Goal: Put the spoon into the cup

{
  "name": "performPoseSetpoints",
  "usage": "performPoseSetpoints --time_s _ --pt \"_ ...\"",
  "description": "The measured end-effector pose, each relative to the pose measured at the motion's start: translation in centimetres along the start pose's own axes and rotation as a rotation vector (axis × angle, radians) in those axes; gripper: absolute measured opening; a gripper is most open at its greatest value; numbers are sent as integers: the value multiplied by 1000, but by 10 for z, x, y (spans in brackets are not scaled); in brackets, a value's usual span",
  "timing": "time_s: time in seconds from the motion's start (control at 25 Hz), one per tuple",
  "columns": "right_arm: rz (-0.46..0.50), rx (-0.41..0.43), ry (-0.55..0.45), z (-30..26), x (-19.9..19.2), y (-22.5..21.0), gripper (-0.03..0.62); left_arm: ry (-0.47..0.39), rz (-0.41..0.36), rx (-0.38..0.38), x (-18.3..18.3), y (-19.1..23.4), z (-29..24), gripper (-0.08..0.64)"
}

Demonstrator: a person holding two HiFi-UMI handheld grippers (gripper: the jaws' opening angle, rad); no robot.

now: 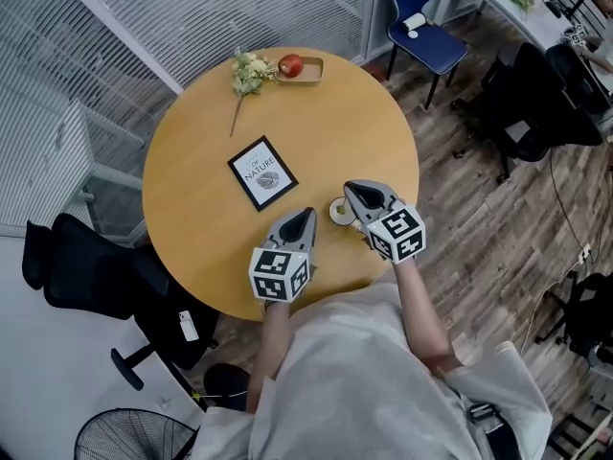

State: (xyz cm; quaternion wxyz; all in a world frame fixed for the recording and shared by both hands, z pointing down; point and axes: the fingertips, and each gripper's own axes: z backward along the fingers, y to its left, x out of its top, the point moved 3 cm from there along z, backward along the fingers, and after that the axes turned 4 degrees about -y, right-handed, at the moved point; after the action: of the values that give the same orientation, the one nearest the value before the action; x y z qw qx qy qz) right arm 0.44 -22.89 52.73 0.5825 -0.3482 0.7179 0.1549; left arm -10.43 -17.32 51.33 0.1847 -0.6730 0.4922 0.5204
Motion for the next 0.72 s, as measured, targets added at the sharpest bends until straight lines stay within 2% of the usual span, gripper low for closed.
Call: performPoseSetpoints --time_s 0.72 --pt "37 -4 47 -13 -22 7 0 33 -25 -15 -12 -8 -2 9"
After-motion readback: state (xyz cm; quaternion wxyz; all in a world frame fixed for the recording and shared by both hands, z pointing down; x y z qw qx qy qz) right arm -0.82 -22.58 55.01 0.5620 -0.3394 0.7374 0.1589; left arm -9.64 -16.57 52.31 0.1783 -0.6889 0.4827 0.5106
